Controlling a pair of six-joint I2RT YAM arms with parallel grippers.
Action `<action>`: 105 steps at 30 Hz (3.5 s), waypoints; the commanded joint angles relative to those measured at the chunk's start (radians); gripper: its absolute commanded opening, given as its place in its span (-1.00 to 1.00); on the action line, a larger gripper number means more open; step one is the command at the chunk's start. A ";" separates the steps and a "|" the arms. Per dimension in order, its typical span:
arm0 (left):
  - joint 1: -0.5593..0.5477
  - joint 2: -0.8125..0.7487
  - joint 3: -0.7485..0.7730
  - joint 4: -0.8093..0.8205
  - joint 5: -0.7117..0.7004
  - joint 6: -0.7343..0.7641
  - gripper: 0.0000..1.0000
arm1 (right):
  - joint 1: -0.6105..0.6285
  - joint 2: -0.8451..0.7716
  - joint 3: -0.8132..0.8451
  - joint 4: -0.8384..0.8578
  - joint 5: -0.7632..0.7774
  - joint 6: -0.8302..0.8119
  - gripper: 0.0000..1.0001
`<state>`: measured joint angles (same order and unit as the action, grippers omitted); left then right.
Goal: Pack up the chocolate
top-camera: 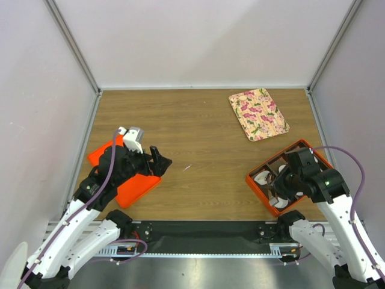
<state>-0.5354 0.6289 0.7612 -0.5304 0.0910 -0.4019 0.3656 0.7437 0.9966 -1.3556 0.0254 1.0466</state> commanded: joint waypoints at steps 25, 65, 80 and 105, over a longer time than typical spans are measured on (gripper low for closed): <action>0.003 0.066 0.118 0.017 0.004 0.020 0.99 | 0.009 0.275 0.347 -0.062 0.096 -0.103 -0.45; 0.367 0.364 0.201 -0.039 0.000 -0.061 0.99 | 0.371 1.102 0.415 0.794 0.191 -0.254 0.97; -0.156 0.606 0.251 0.017 -0.296 -0.202 0.96 | -0.042 0.406 0.452 0.543 -0.117 -0.502 0.99; -0.397 1.218 0.424 0.170 -0.445 -0.316 0.75 | -0.186 0.100 0.379 0.463 -0.219 -0.616 0.98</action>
<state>-0.9291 1.8175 1.1255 -0.3973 -0.3141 -0.6884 0.1753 0.8558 1.3872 -0.9142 -0.1925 0.4503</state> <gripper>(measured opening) 0.881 0.992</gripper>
